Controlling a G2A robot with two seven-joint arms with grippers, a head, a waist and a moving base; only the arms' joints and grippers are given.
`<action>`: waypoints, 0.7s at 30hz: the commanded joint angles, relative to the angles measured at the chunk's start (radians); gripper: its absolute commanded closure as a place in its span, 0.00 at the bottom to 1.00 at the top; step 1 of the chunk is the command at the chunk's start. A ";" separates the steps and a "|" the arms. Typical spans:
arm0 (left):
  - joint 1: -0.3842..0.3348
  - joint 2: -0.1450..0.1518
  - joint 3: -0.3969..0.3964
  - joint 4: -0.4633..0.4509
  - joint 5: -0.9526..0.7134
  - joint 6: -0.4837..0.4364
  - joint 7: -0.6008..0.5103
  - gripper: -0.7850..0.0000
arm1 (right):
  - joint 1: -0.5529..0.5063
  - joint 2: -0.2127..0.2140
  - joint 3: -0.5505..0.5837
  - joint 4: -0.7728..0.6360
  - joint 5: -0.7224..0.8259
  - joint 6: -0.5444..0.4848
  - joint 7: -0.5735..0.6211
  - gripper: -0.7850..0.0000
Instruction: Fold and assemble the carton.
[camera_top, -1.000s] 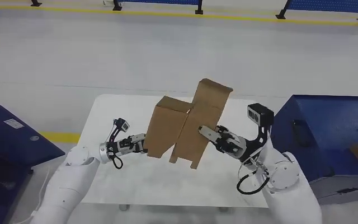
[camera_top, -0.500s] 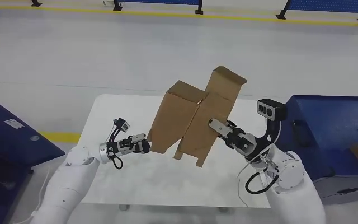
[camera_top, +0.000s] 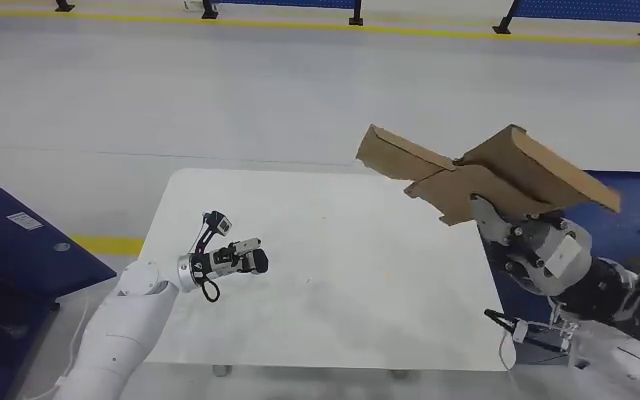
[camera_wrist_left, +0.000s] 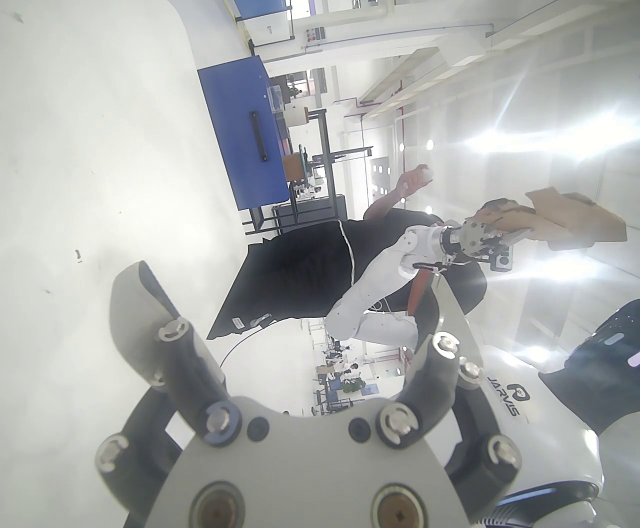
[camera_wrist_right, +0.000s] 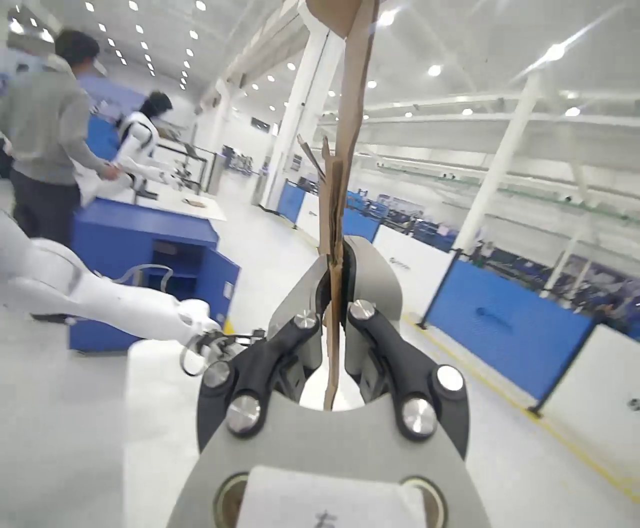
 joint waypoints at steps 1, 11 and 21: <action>0.000 0.000 0.000 0.000 0.000 0.000 0.000 0.00 | 0.004 0.000 0.003 0.000 -0.164 -0.022 -0.073 1.00; 0.000 0.000 0.000 0.000 0.000 0.000 0.000 0.00 | 0.101 0.041 -0.126 0.000 -1.172 0.004 -0.528 1.00; 0.000 0.000 0.000 0.000 0.000 0.000 0.000 0.00 | -0.160 0.075 -0.405 0.000 -2.060 0.567 -0.632 1.00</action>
